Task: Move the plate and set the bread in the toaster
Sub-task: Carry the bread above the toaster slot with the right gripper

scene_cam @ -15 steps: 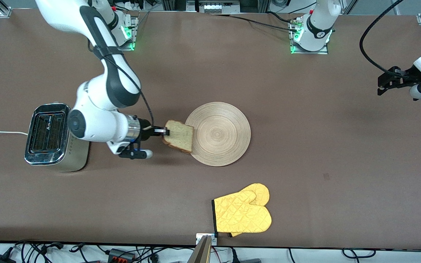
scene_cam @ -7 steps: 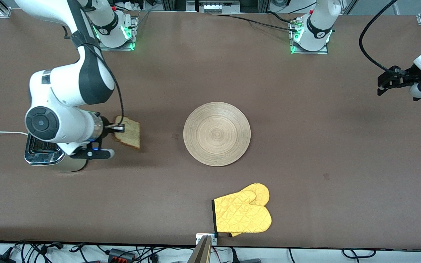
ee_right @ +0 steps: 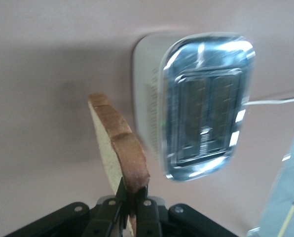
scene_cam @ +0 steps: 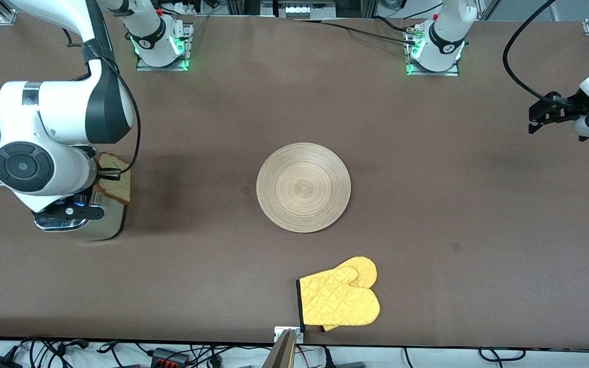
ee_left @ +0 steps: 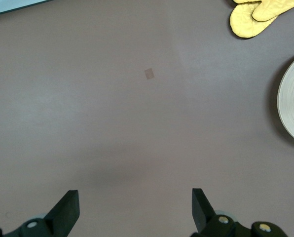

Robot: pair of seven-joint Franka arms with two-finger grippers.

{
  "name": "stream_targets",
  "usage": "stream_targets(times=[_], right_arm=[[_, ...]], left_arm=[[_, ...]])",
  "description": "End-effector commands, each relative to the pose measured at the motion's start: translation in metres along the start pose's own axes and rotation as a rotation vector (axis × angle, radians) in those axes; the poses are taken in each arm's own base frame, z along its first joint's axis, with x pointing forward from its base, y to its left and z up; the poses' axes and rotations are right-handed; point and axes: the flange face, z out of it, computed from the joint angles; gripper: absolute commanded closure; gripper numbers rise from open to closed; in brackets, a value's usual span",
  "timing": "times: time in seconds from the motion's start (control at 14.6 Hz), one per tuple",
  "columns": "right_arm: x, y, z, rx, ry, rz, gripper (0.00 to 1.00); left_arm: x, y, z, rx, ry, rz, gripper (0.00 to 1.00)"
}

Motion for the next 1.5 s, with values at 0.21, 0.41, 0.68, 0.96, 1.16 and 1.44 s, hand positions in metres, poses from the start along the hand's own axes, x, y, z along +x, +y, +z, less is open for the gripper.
stream_targets(times=[0.21, 0.41, 0.68, 0.96, 1.16, 1.44], right_arm=[[-0.009, 0.069, -0.009, -0.13, -0.005, -0.013, 1.0], [0.003, 0.085, 0.024, -0.072, -0.059, 0.014, 1.0], [0.011, 0.091, 0.046, -0.055, -0.085, 0.074, 1.0], [0.011, 0.088, 0.048, -0.033, -0.09, 0.103, 1.0], [0.012, 0.088, 0.056, -0.035, -0.103, 0.099, 1.0], [0.016, 0.093, 0.058, -0.04, -0.089, 0.093, 1.0]], left_arm=[[-0.003, 0.002, -0.008, -0.017, 0.016, 0.021, 0.0], [-0.003, 0.0, -0.007, -0.017, 0.014, 0.025, 0.0], [-0.002, 0.002, -0.007, -0.017, 0.014, 0.028, 0.0], [-0.002, 0.005, -0.007, -0.017, 0.015, 0.033, 0.0], [-0.002, 0.005, -0.008, -0.017, 0.016, 0.033, 0.0], [-0.002, 0.005, -0.009, -0.017, 0.018, 0.034, 0.0]])
